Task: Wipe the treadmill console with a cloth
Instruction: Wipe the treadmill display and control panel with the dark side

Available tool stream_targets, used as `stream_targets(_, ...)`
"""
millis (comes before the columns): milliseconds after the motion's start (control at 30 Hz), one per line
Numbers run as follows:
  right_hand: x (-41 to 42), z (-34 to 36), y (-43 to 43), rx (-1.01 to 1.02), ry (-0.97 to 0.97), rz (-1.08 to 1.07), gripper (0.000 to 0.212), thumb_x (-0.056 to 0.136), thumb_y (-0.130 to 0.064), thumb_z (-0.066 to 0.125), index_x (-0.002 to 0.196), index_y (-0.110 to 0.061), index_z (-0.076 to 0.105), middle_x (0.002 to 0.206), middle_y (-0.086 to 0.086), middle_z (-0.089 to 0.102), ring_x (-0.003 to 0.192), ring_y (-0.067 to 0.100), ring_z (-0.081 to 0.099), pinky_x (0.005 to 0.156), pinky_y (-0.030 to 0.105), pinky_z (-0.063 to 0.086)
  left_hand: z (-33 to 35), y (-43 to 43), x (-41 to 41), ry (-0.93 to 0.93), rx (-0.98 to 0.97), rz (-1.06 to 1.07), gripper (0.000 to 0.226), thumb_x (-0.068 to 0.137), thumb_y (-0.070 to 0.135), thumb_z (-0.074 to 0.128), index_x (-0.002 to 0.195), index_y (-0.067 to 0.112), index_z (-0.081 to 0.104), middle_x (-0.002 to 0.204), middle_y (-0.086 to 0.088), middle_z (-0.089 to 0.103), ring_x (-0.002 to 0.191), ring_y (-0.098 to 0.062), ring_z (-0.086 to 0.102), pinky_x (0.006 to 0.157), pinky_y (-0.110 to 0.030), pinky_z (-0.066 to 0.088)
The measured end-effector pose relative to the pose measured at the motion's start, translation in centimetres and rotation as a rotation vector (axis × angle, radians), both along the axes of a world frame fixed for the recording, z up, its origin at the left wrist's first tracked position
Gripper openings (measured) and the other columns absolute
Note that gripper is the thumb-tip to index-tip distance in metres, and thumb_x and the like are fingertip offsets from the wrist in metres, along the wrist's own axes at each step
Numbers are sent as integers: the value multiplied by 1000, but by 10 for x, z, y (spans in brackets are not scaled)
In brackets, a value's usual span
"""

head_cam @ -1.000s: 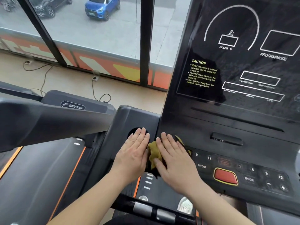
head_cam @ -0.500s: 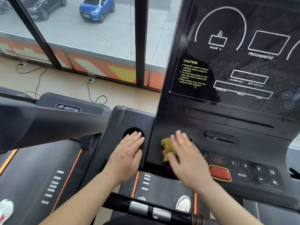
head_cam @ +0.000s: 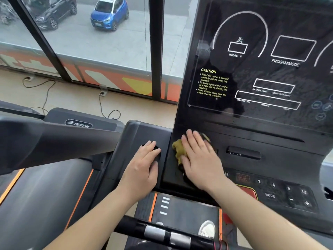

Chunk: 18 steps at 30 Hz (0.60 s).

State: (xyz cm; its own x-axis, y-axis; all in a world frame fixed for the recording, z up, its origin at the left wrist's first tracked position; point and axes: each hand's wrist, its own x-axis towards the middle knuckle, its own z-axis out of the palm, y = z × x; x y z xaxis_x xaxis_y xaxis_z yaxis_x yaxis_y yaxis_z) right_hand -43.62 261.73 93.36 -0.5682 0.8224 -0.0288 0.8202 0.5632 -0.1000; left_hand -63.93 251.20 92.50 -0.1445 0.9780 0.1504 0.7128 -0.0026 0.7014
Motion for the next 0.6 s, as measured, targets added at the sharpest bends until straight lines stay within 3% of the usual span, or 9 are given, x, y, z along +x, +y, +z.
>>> stream_targets(67,-12,2,6,49,-13,-65,66,102,-43,29,163,-20,15,171,-1,4,159,19,5,127,46,19,5,1,-1,13,11,-10,46,99,2,58,144,10,56,159,1,42,153,-5,25,125,-17,10)
stream_targets(200,-40,-8,-19,-75,127,-125,67,103,-44,24,163,-21,5,171,-1,-8,158,18,-11,128,43,-1,7,-4,-5,21,45,27,46,97,0,60,141,9,60,158,-1,45,153,-7,28,126,-23,16)
stream_targets(333,-36,-11,-54,-99,168,29,65,100,-45,30,160,-21,28,169,0,18,158,18,13,128,43,15,4,-10,2,59,76,46,39,94,0,57,131,7,67,152,-8,52,148,-13,37,123,-44,33)
stream_targets(400,-18,-8,-56,-134,172,84,63,101,-46,31,160,-24,28,169,-5,19,157,12,12,128,39,15,4,-11,20,80,113,-33,42,95,5,50,133,6,66,152,-9,53,147,-19,40,120,-47,37)
stream_targets(500,10,6,-47,-292,223,75,68,97,-36,40,162,-28,20,169,-12,16,156,3,7,128,33,13,2,-8,55,118,142,-274,56,93,6,45,148,7,51,163,-7,38,153,-21,32,122,-45,33)
stream_targets(600,41,23,-47,-478,573,-101,72,86,-14,56,155,-26,40,161,-16,36,151,-3,26,123,27,27,2,1,83,204,100,-366,63,98,14,40,160,12,30,170,-5,23,157,-19,21,126,-42,24)
